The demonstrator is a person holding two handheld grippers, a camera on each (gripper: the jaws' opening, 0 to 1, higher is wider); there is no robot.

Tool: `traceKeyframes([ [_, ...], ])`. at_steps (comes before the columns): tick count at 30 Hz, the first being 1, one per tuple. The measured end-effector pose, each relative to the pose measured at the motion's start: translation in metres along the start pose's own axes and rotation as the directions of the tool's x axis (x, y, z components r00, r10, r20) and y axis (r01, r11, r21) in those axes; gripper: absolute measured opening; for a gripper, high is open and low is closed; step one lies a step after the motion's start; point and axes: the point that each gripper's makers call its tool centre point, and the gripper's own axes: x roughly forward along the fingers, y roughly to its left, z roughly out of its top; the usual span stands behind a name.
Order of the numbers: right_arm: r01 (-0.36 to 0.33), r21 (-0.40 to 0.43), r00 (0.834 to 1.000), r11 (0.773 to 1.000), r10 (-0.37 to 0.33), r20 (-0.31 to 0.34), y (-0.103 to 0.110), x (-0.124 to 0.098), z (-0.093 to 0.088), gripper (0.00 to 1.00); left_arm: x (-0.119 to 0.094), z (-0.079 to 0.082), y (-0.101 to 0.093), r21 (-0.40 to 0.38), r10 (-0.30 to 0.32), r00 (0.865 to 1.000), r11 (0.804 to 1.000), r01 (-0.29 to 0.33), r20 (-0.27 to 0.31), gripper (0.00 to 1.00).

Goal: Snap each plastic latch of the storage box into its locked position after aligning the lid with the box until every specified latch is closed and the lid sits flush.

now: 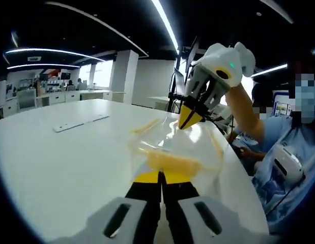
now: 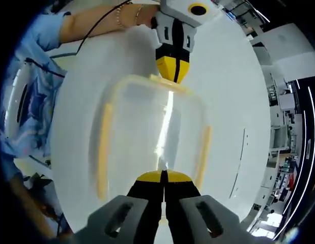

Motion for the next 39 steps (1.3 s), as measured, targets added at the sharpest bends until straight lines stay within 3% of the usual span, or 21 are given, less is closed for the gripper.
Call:
traceKeyframes([
  [5, 0.010, -0.007, 1.000, 1.000, -0.010, -0.009, 0.000, 0.000, -0.001, 0.00, 0.002, -0.001, -0.004, -0.004, 0.007, 1.000, 1.000, -0.007, -0.006, 0.00],
  [14, 0.007, 0.010, 0.999, 1.000, -0.008, 0.038, 0.001, -0.001, -0.001, 0.00, 0.002, -0.001, -0.004, -0.017, 0.008, 1.000, 1.000, -0.008, -0.008, 0.00],
  [26, 0.017, 0.013, 0.999, 1.000, -0.017, 0.051, 0.001, -0.002, -0.001, 0.00, 0.000, -0.001, -0.006, -0.028, -0.018, 1.000, 0.999, 0.019, 0.018, 0.01],
  [28, 0.017, 0.014, 0.998, 1.000, -0.018, 0.053, 0.000, -0.002, 0.000, 0.00, 0.001, -0.016, -0.012, -0.011, -0.067, 0.996, 0.998, 0.067, -0.058, 0.04],
  [29, 0.016, 0.012, 0.999, 1.000, -0.017, 0.050, 0.001, -0.002, -0.001, 0.00, 0.011, -0.024, -0.030, -0.049, -0.159, 0.983, 0.987, 0.155, -0.092, 0.20],
  [30, 0.020, 0.011, 0.999, 1.000, -0.020, 0.046, 0.001, 0.000, -0.001, 0.00, 0.014, -0.036, -0.017, 0.052, -0.114, 0.971, 0.990, 0.128, -0.208, 0.10],
  [31, 0.019, 0.010, 0.999, 1.000, -0.019, 0.043, 0.001, 0.000, -0.001, 0.00, 0.017, -0.033, -0.019, 0.012, -0.106, 0.977, 0.994, 0.110, -0.185, 0.03],
  [32, 0.019, 0.010, 0.999, 1.000, -0.020, 0.041, 0.000, 0.001, -0.001, 0.00, 0.017, -0.029, -0.008, 0.059, -0.027, 0.985, 0.998, 0.037, -0.171, 0.00],
  [34, 0.023, 0.010, 0.999, 1.000, -0.024, 0.035, 0.000, 0.002, -0.002, 0.00, 0.014, -0.024, -0.018, 0.042, -0.071, 0.985, 0.996, 0.079, -0.160, 0.00],
  [36, 0.027, 0.008, 0.999, 1.000, -0.028, 0.035, 0.000, 0.003, -0.002, 0.00, 0.011, -0.019, -0.019, 0.045, -0.063, 0.990, 0.997, 0.069, -0.130, 0.01],
  [39, 0.030, 0.011, 0.999, 0.999, -0.031, 0.040, 0.000, 0.003, -0.002, 0.00, 0.003, 0.003, -0.016, 0.083, -0.046, 0.999, 0.995, 0.048, -0.029, 0.03],
])
